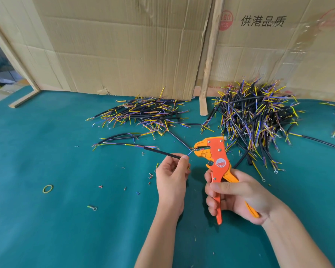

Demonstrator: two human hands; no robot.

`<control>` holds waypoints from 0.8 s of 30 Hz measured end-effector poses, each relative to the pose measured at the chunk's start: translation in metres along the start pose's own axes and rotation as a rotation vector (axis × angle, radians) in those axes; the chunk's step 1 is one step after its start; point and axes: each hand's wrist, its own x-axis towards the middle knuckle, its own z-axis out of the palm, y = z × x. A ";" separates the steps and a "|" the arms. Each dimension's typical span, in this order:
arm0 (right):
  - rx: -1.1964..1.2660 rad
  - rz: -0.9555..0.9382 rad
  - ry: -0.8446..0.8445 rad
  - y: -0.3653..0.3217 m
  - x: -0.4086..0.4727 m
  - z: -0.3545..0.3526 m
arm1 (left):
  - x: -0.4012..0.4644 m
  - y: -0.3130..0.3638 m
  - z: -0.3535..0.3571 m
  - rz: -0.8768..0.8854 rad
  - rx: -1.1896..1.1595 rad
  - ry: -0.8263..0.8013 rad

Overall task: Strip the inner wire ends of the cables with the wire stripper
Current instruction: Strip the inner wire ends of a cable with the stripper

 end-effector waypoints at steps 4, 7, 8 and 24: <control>-0.013 0.003 0.007 0.001 0.002 0.002 | 0.000 0.000 -0.001 0.003 0.016 -0.012; -0.015 0.000 0.045 0.003 0.003 0.004 | -0.001 -0.001 -0.001 0.013 0.031 -0.026; -0.023 -0.011 0.077 0.004 0.004 0.005 | -0.001 -0.001 -0.001 0.019 0.037 -0.030; 0.418 -0.347 -0.096 -0.012 -0.007 -0.021 | 0.036 0.026 0.083 0.065 0.854 -0.379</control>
